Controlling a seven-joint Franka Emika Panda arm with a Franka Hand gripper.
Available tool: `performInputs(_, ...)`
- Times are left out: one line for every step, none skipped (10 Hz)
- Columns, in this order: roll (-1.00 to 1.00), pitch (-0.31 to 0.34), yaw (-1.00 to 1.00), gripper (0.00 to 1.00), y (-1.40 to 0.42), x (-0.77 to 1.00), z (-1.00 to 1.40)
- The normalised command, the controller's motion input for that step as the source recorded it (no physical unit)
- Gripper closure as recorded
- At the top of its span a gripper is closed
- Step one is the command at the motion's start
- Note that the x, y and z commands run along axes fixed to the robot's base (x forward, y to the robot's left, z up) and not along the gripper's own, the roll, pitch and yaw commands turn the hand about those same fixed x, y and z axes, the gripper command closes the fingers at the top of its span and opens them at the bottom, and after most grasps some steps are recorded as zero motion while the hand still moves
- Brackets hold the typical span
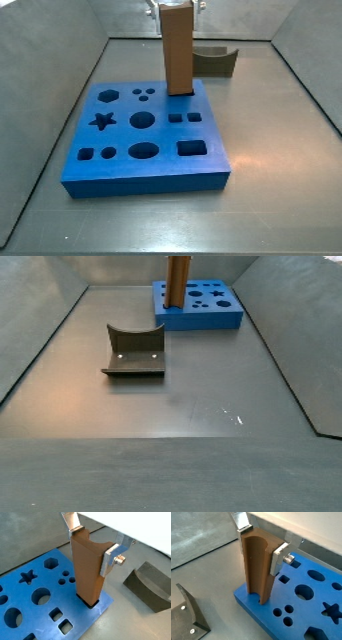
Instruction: Insert the arch object.
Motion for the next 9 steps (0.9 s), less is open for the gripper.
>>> performInputs(0.0, 0.0, 0.0, 1.0, -0.05, 0.12, -0.19)
performInputs(0.0, 0.0, -0.04, 1.0, -0.04, 0.05, -0.2)
performInputs(0.0, -0.003, -0.05, 1.0, -0.01, 0.0, -0.25)
performInputs(0.0, -0.057, -0.04, 1.0, 0.0, 0.0, -0.33)
performInputs(0.04, -0.057, -0.06, 1.0, -0.02, 0.0, -0.36)
performInputs(0.09, -0.01, -0.06, 1.0, -0.03, 0.01, -0.33)
performInputs(0.09, 0.0, -0.02, 1.0, -0.02, 0.0, -0.33)
performInputs(0.08, 0.0, 0.0, 1.0, -0.02, 0.0, -0.31)
performInputs(0.08, 0.0, 0.0, 1.0, -0.01, 0.0, -0.31)
